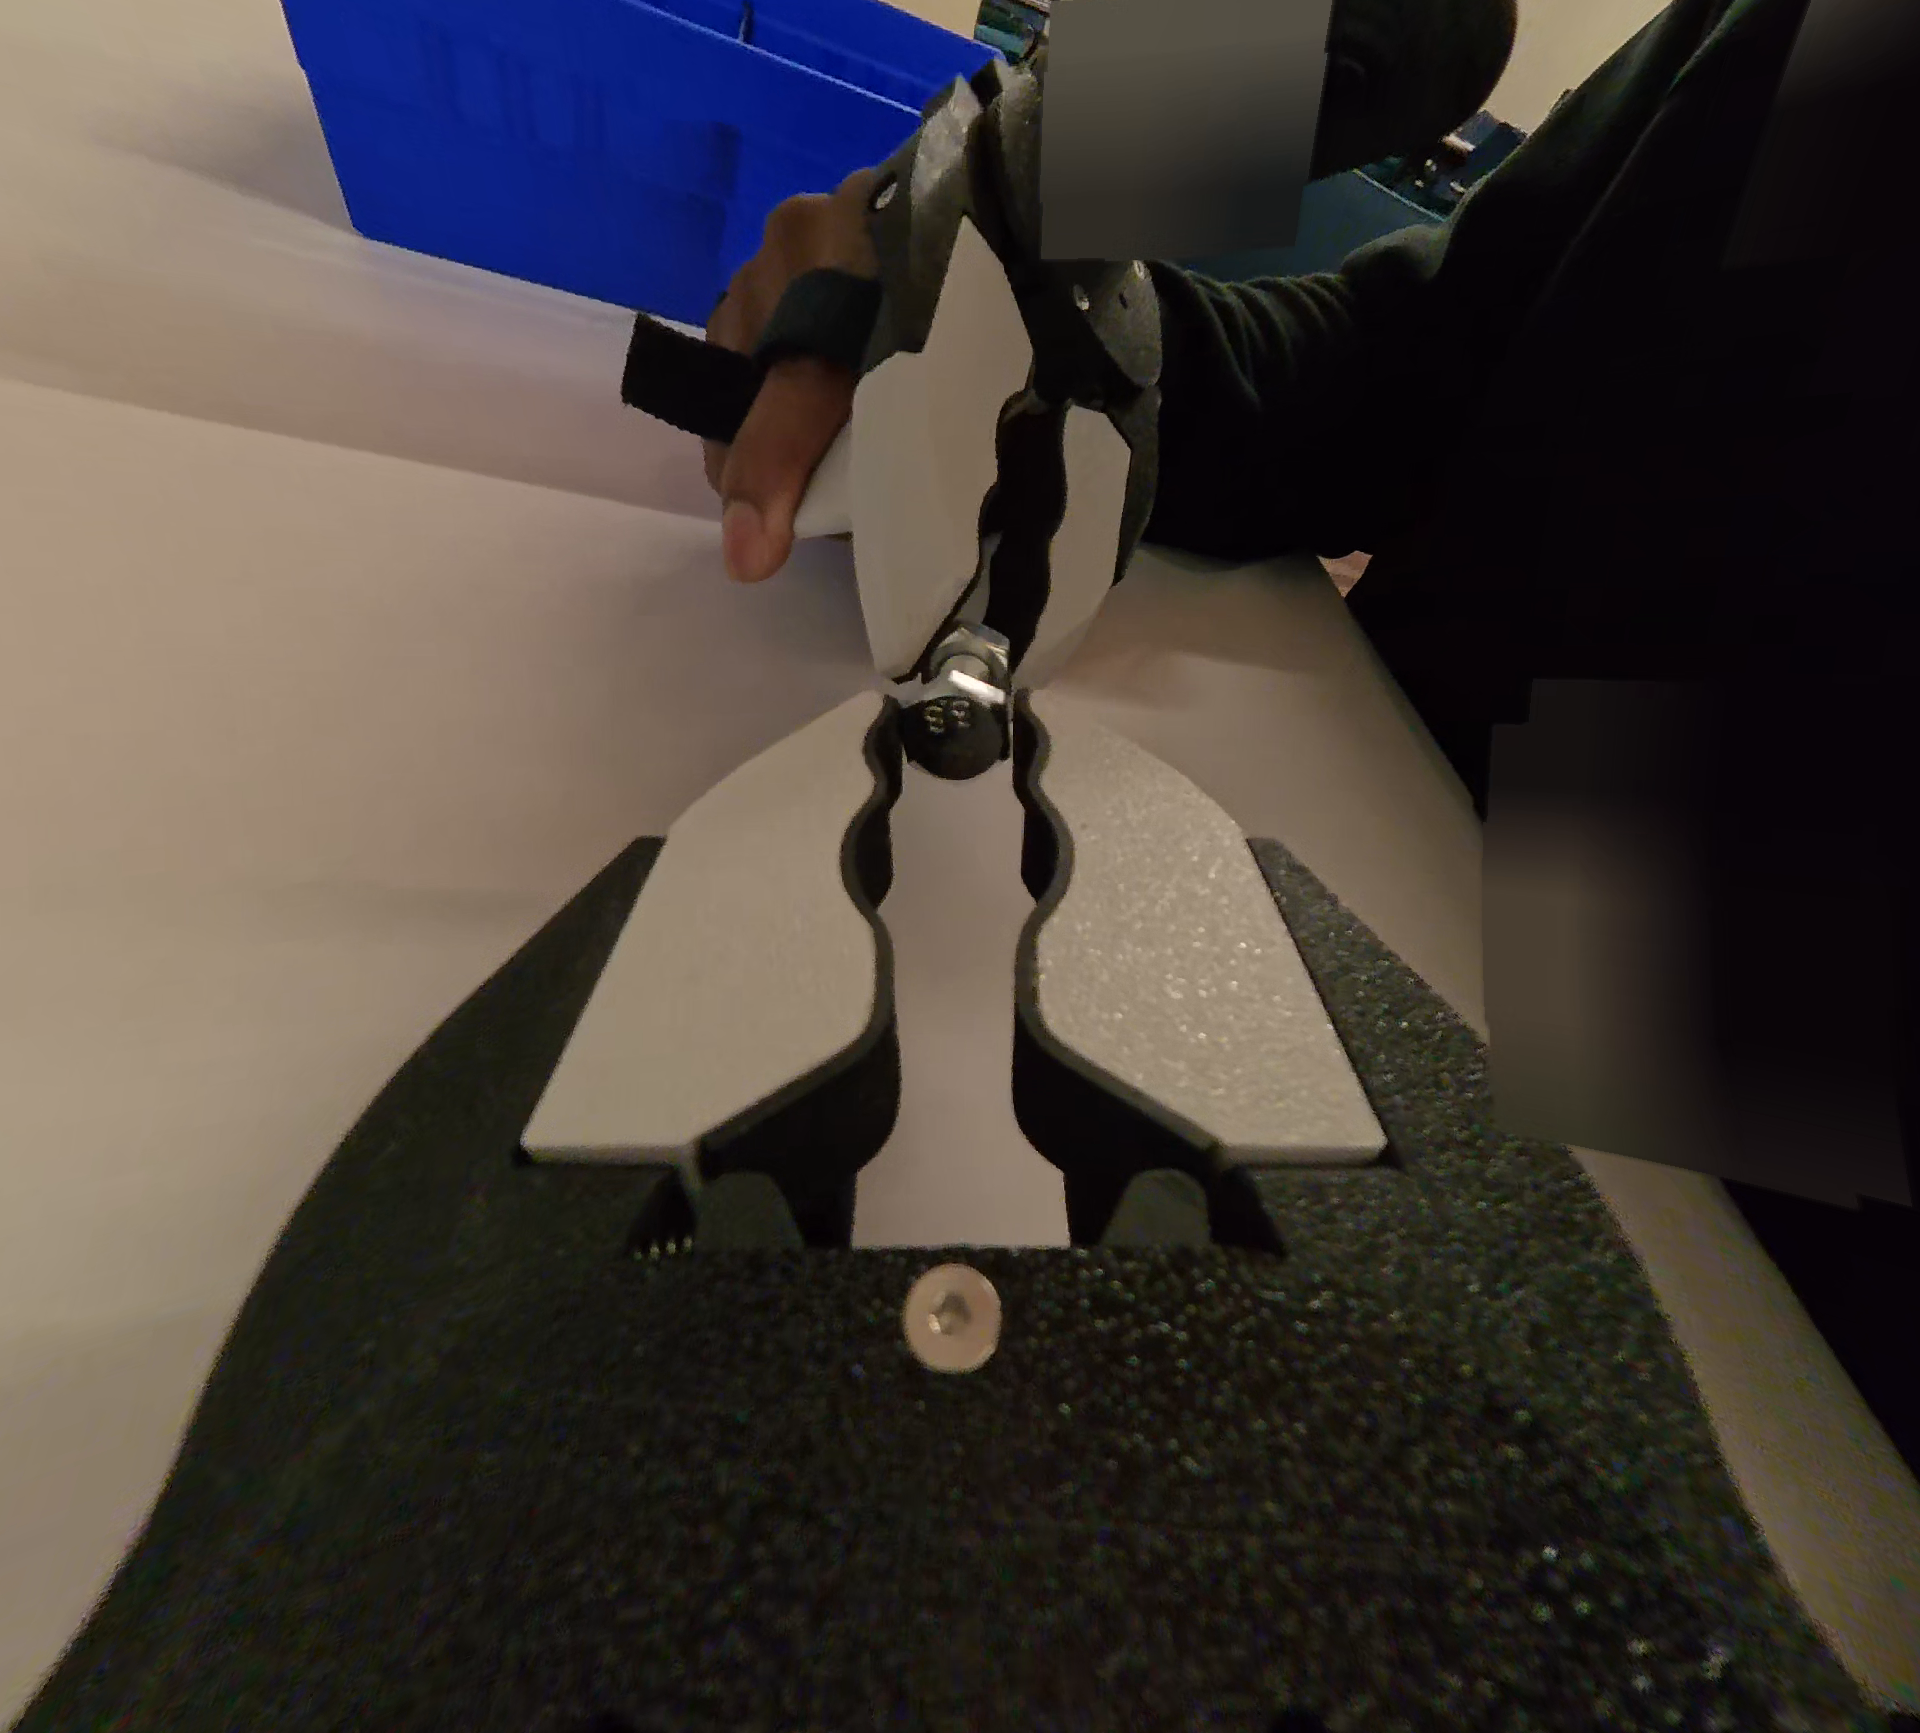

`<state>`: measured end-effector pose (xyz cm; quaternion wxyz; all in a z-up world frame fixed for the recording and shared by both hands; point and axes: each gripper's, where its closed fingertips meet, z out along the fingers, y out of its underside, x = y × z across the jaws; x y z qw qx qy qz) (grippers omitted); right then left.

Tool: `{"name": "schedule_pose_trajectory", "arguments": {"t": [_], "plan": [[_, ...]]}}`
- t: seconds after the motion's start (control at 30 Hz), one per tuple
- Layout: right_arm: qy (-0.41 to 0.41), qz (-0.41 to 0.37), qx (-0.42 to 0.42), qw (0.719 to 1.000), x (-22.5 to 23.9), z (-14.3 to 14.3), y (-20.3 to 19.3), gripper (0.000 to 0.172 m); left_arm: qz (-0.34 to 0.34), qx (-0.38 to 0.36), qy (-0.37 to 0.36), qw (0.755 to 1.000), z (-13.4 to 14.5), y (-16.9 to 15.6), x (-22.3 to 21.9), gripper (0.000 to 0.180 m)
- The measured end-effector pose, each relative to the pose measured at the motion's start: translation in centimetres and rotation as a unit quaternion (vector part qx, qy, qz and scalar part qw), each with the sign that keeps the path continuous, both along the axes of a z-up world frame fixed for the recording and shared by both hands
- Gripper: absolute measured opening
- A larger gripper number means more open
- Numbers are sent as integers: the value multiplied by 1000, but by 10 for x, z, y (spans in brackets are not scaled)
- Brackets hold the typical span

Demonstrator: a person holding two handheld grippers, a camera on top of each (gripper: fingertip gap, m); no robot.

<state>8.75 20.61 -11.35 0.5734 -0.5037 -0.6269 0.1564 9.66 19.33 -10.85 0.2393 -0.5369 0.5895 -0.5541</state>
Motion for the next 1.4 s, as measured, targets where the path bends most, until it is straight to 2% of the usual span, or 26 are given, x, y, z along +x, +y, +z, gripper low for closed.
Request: {"name": "schedule_pose_trajectory", "arguments": {"t": [0.4, 0.5, 0.57, 0.63, 0.77, 0.9, 1.03, 1.07, 1.13, 1.23, 1.33, 1.4], "plan": [[-8, -3, 6, 1000, 0, -2, 0, 18, -1, -3, 6, 1000, -1, 0, 0, 18], [7, -23, -11, 1000, 2, -1, 6, 18, 18, 27, -8, 999, 1, 6, 3, 18], [43, -29, -52, 997, 4, 5, 8, 26, 44, 62, -28, 997, 4, 15, 6, 18], [104, -24, -135, 985, 6, 16, 10, 33, 73, 102, -70, 990, 12, 23, 8, 18], [209, 11, -288, 934, 9, 34, 9, 36, 109, 160, -143, 971, 28, 29, 6, 18], [240, 19, -353, 904, 9, 36, 11, 36, 108, 168, -168, 965, 33, 27, 3, 17], [237, 23, -371, 898, 4, 33, 9, 35, 95, 175, -166, 966, 31, 23, 4, 17], [235, 22, -366, 900, 3, 33, 9, 33, 90, 177, -163, 967, 30, 22, 4, 17], [232, 18, -343, 910, 3, 33, 9, 19, 78, 178, -154, 969, 27, 18, 4, 17], [191, 2, -251, 949, 4, 28, 10, 17, 67, 135, -125, 981, 23, 17, 6, 17], [112, -24, -57, 992, 4, 19, 10, 17, 54, 51, -74, 994, 16, 15, 6, 17], [41, -49, 107, 992, 5, 17, 14, 17, 54, -14, -49, 997, 13, 17, 6, 17]]}}
